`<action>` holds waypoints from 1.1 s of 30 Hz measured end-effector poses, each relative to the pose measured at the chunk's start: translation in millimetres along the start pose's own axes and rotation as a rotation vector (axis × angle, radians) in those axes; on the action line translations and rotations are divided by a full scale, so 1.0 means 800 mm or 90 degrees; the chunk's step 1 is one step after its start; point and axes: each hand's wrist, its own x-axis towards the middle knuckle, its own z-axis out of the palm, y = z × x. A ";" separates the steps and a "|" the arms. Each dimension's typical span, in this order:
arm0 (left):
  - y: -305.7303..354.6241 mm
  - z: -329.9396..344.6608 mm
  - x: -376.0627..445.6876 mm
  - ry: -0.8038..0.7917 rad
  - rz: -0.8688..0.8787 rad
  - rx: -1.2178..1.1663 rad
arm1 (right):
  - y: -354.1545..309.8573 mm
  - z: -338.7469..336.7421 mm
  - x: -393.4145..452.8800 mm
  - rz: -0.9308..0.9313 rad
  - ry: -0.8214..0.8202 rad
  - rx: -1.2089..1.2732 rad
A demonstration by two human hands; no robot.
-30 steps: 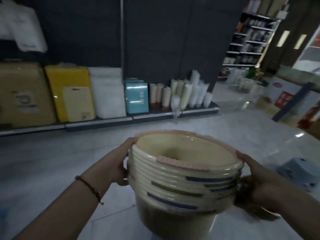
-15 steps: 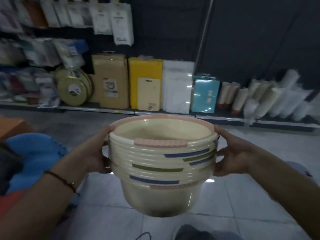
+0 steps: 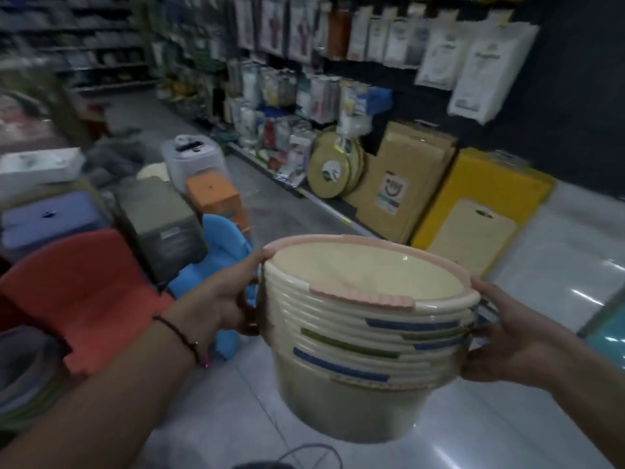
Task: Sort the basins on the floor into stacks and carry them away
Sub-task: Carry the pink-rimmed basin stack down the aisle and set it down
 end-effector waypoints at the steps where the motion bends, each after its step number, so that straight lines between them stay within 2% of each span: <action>1: 0.010 0.001 0.006 0.013 0.002 -0.019 | -0.025 0.011 0.012 -0.009 0.001 -0.022; 6: 0.071 -0.005 0.058 0.069 0.015 -0.081 | -0.129 0.071 0.086 0.013 -0.025 -0.102; 11: 0.150 -0.012 0.149 0.084 0.022 -0.142 | -0.211 0.142 0.175 0.013 -0.016 -0.094; 17: 0.281 0.000 0.262 0.094 -0.003 -0.094 | -0.311 0.216 0.258 0.028 -0.009 -0.046; 24: 0.428 0.034 0.371 0.100 0.012 -0.057 | -0.429 0.252 0.344 0.056 -0.022 0.015; 29: 0.516 0.073 0.462 0.104 0.004 -0.034 | -0.539 0.279 0.434 0.064 -0.007 0.003; 33: 0.590 0.106 0.531 0.136 -0.005 -0.062 | -0.645 0.309 0.499 0.082 -0.035 -0.047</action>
